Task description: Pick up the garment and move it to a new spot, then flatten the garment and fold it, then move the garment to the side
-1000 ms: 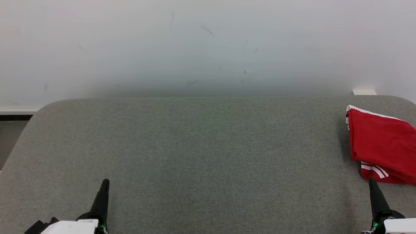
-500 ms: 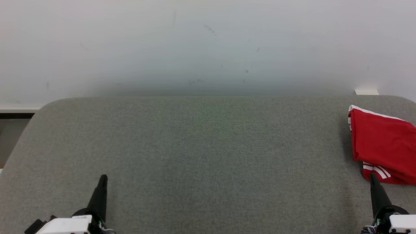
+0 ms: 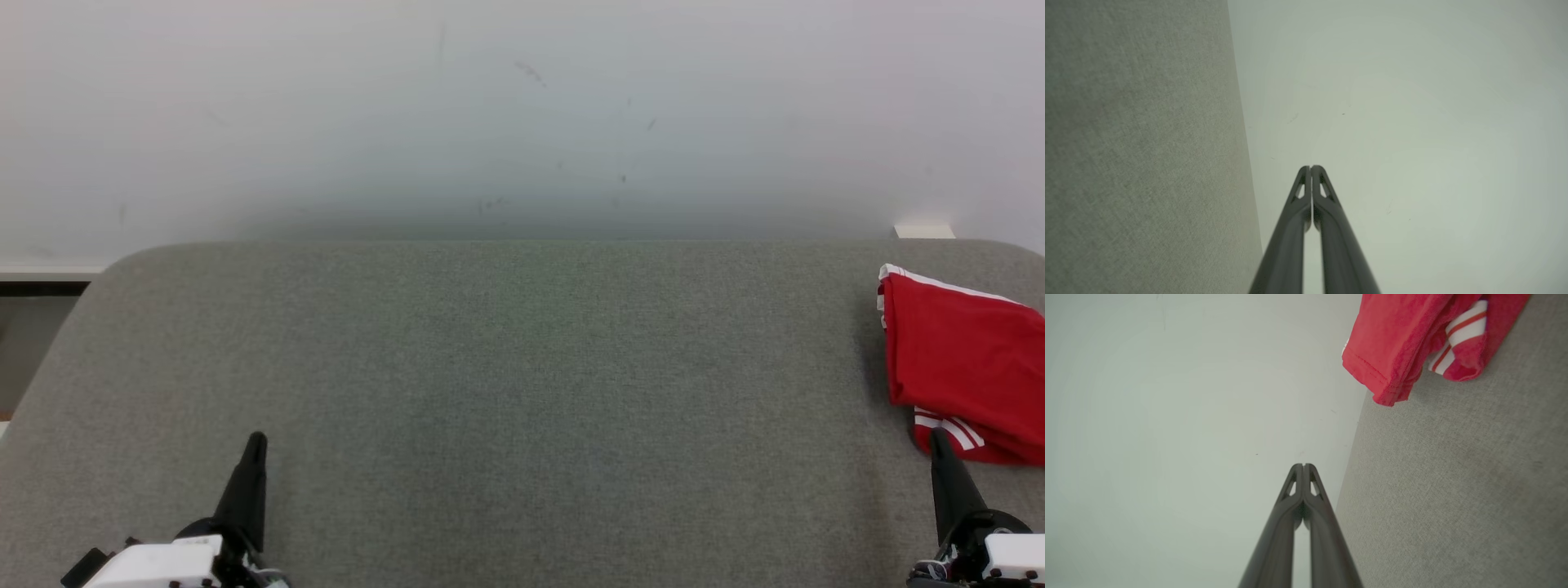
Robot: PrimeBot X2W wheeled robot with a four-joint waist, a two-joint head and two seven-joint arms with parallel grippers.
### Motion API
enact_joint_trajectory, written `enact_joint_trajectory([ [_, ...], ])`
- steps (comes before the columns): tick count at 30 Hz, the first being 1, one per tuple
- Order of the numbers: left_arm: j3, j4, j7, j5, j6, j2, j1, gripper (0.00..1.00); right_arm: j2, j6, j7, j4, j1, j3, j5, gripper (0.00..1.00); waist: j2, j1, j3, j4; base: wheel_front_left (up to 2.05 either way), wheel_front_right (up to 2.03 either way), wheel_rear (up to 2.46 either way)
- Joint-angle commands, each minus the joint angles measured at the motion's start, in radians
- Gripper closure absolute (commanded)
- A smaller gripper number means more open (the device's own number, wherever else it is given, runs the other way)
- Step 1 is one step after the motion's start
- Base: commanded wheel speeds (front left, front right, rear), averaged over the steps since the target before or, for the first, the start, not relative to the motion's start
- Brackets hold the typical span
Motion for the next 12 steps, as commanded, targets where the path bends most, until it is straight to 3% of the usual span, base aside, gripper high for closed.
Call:
enact_joint_trajectory([
  [1, 0.003, 0.001, 0.003, 0.0, -0.003, 0.006, -0.008, 1.0, -0.006, -0.002, 0.004, 0.001, -0.008, -0.003, 0.008, 1.0, -0.0001, 0.0, 0.0, 0.0, 0.0, 0.0, 0.0],
  [12, 0.005, 0.001, 0.003, 0.003, -0.002, 0.004, -0.008, 1.0, -0.004, -0.002, 0.004, 0.001, -0.008, -0.004, 0.007, 1.0, -0.0001, 0.0, 0.0, 0.0, 0.0, 0.0, 0.0],
])
